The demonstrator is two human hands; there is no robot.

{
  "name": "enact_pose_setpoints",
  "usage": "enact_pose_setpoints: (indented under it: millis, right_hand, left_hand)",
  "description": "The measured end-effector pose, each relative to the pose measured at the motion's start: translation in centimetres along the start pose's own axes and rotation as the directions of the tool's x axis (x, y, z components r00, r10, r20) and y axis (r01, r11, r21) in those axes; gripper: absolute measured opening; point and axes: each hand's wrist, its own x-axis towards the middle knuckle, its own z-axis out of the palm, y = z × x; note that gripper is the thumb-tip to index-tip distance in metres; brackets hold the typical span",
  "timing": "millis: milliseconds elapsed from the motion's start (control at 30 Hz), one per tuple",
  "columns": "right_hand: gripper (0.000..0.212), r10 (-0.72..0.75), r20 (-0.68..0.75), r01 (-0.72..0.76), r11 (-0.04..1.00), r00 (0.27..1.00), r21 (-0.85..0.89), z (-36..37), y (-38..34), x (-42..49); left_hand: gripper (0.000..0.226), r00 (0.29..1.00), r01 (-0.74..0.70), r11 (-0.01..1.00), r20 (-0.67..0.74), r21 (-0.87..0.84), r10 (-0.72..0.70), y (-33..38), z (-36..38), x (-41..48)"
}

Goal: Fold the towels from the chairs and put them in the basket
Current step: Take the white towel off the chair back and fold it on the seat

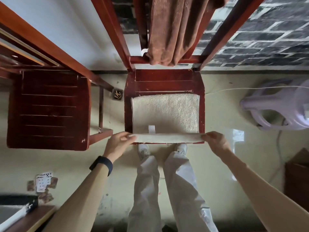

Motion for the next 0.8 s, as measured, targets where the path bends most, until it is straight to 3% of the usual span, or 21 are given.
enact_pose_setpoints:
  millis: [100, 233, 400, 633, 800]
  right_hand:
    - [0.02, -0.011, -0.031, 0.018, 0.975, 0.999, 0.222, -0.6, -2.0, 2.1]
    - [0.013, -0.085, -0.146, 0.119, 0.961, 0.986, 0.248, 0.3, -4.1, 6.2]
    - [0.029, -0.126, -0.285, 0.187, 0.962, 0.95, 0.198, 2.4, -5.4, 11.7]
    - [0.024, -0.125, -0.324, 0.19, 0.966, 0.938, 0.177, 3.6, -7.0, 15.6]
    - [0.01, -0.119, -0.351, 0.179, 0.973, 0.929, 0.142, 4.0, -8.0, 16.5]
  left_hand:
    - [0.023, 0.998, 0.056, 0.956, -0.014, -0.288, -0.063, 1.9, -0.5, 2.4]
    - [0.008, 0.994, 0.011, 0.906, -0.091, -0.424, -0.054, 4.1, 0.0, 6.9]
    - [0.008, 0.98, -0.067, 0.912, -0.2, -0.403, -0.016, 4.9, 1.5, 12.5]
    - [0.038, 0.958, -0.068, 0.972, -0.288, -0.223, 0.001, 3.8, 2.7, 16.9]
    - [0.033, 0.938, -0.06, 0.992, -0.347, -0.115, 0.017, 4.5, 3.2, 17.0]
